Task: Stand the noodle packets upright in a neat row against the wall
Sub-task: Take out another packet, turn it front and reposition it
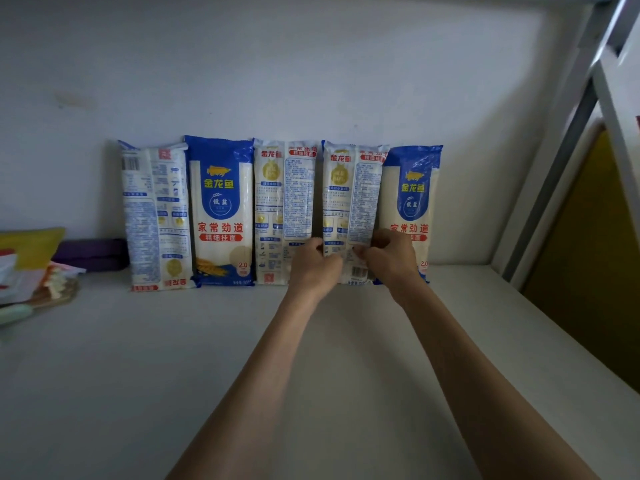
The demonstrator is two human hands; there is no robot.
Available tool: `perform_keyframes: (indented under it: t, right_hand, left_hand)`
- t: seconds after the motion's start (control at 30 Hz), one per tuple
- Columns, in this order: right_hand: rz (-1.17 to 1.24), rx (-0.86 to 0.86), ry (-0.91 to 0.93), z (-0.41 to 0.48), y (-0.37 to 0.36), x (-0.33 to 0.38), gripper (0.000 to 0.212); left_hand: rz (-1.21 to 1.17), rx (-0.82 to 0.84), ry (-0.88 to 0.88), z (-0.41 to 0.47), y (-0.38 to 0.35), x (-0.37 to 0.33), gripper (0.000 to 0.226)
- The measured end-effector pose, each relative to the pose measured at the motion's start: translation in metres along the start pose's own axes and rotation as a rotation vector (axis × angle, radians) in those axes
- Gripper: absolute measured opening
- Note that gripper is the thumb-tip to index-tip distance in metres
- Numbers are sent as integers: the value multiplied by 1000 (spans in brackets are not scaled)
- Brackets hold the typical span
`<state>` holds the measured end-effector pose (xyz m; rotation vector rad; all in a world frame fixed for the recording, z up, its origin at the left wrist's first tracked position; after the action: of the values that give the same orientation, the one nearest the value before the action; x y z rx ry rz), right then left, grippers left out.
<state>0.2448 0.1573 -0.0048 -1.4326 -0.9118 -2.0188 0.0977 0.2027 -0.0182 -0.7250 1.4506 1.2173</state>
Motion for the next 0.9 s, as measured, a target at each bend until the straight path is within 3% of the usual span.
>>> perform_keyframes:
  t: [0.23, 0.43, 0.53, 0.63, 0.7, 0.8, 0.9]
  right_hand:
    - [8, 66, 30, 3, 4, 7, 41]
    - [-113, 162, 251, -9, 6, 26, 39]
    - [-57, 187, 246, -11, 15, 29, 35]
    - [44, 256, 245, -19, 29, 42, 31]
    - [129, 362, 304, -27, 33, 53, 32]
    - [315, 450, 280, -26, 38, 52, 29]
    - [278, 507, 312, -25, 32, 47, 19]
  left_hand:
    - [-63, -119, 105, 6, 17, 8, 18]
    - [-107, -107, 249, 14, 24, 28, 20]
    - [-202, 8, 380, 3, 19, 30, 22]
    - [-442, 195, 479, -7, 2, 22, 27]
    - [-574, 280, 473, -9, -6, 12, 26]
    - [-567, 384, 399, -7, -11, 0, 9]
    - [-532, 357, 364, -5, -4, -3, 5]
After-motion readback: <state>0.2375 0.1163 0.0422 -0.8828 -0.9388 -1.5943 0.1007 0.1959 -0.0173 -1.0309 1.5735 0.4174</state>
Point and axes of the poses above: each hand's wrist, its own z-axis towards the middle knuckle, its own y-axis out of the back of the hand, x = y × z, the point moved 8 cm from there along z, towards the middle knuckle, and after that the axes turned 4 degrees about z, right-handed, at the moved point
